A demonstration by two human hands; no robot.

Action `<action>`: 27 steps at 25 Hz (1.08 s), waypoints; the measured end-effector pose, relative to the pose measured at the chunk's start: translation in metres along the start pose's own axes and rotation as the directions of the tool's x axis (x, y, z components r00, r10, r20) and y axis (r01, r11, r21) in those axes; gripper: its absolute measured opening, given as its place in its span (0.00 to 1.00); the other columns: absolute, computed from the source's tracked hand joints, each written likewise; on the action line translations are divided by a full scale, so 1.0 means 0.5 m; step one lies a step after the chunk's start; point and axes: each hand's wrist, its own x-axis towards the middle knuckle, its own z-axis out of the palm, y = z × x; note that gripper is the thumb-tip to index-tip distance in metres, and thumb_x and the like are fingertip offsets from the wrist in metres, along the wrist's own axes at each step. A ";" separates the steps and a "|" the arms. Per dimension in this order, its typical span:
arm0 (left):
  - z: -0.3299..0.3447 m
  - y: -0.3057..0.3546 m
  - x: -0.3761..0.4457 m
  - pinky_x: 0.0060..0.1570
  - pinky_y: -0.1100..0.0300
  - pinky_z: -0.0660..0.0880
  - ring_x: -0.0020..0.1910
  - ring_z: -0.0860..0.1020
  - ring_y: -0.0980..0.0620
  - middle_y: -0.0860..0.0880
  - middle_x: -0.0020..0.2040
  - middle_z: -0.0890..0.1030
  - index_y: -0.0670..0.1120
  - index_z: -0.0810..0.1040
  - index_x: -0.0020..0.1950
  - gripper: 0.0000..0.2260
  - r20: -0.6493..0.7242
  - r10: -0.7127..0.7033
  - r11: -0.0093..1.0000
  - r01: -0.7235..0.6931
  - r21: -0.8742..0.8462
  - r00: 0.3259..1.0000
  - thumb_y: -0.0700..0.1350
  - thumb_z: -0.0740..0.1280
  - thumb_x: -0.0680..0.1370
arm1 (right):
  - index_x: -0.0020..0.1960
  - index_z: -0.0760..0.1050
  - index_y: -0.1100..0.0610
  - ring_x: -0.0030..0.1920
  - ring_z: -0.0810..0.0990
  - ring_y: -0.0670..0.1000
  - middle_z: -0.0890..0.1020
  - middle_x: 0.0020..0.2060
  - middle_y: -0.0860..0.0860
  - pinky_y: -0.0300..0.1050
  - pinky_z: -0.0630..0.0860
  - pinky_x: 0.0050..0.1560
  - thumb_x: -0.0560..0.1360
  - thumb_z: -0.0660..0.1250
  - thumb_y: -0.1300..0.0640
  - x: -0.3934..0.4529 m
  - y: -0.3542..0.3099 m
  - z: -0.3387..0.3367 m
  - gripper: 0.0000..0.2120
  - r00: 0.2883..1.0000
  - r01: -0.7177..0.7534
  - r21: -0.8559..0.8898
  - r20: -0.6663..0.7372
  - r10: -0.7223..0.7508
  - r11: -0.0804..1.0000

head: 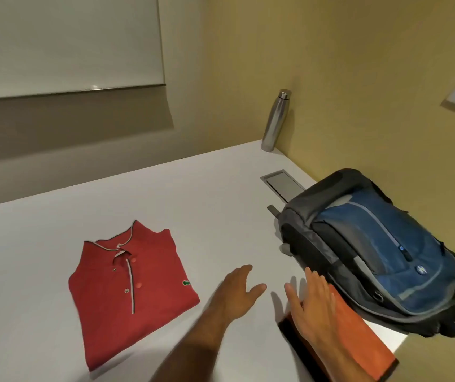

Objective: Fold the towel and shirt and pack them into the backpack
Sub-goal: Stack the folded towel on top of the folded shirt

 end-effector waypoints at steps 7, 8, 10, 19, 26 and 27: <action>0.148 0.093 0.038 0.67 0.45 0.72 0.72 0.70 0.45 0.52 0.77 0.66 0.58 0.60 0.76 0.32 0.183 -0.012 0.999 0.002 0.052 0.983 0.67 0.63 0.75 | 0.75 0.61 0.56 0.76 0.60 0.58 0.67 0.74 0.55 0.65 0.55 0.73 0.77 0.58 0.35 -0.069 0.127 -0.030 0.35 0.931 -0.326 0.032 -0.161 0.327 0.945; 0.164 0.100 0.039 0.66 0.45 0.73 0.72 0.71 0.44 0.52 0.76 0.67 0.58 0.60 0.76 0.32 0.215 -0.011 0.998 -0.002 0.060 0.976 0.68 0.63 0.75 | 0.74 0.62 0.55 0.75 0.62 0.58 0.67 0.73 0.56 0.65 0.56 0.73 0.76 0.60 0.36 -0.079 0.141 -0.026 0.35 0.912 -0.368 0.037 -0.178 0.368 0.929; 0.192 0.114 0.044 0.64 0.45 0.74 0.70 0.73 0.44 0.51 0.75 0.69 0.56 0.62 0.76 0.32 0.256 -0.011 0.997 -0.010 0.079 0.967 0.67 0.63 0.75 | 0.74 0.61 0.56 0.73 0.63 0.60 0.67 0.73 0.57 0.65 0.60 0.72 0.73 0.67 0.38 -0.093 0.165 -0.024 0.37 0.840 -0.493 0.142 -0.179 0.512 0.858; 0.250 0.134 0.086 0.60 0.49 0.75 0.63 0.78 0.44 0.48 0.67 0.76 0.49 0.68 0.71 0.28 0.153 -0.052 0.950 0.002 0.311 0.987 0.60 0.68 0.76 | 0.52 0.75 0.64 0.42 0.80 0.61 0.82 0.45 0.60 0.58 0.80 0.48 0.65 0.75 0.64 -0.122 0.239 -0.026 0.18 0.432 -0.697 0.717 0.400 0.808 0.018; 0.268 0.131 0.077 0.55 0.52 0.80 0.52 0.79 0.48 0.48 0.58 0.78 0.47 0.74 0.64 0.18 0.182 -0.058 0.963 0.007 0.268 0.982 0.49 0.69 0.76 | 0.42 0.75 0.63 0.37 0.82 0.60 0.83 0.38 0.62 0.49 0.79 0.36 0.66 0.72 0.71 -0.139 0.240 -0.042 0.08 0.505 -0.644 0.762 0.355 0.787 0.069; 0.264 0.131 0.073 0.54 0.53 0.80 0.52 0.78 0.49 0.48 0.58 0.77 0.47 0.73 0.65 0.19 0.195 -0.062 0.971 0.014 0.238 0.979 0.48 0.70 0.75 | 0.42 0.75 0.63 0.37 0.83 0.60 0.84 0.38 0.63 0.51 0.80 0.37 0.64 0.72 0.70 -0.139 0.235 -0.042 0.09 0.519 -0.640 0.762 0.336 0.786 0.097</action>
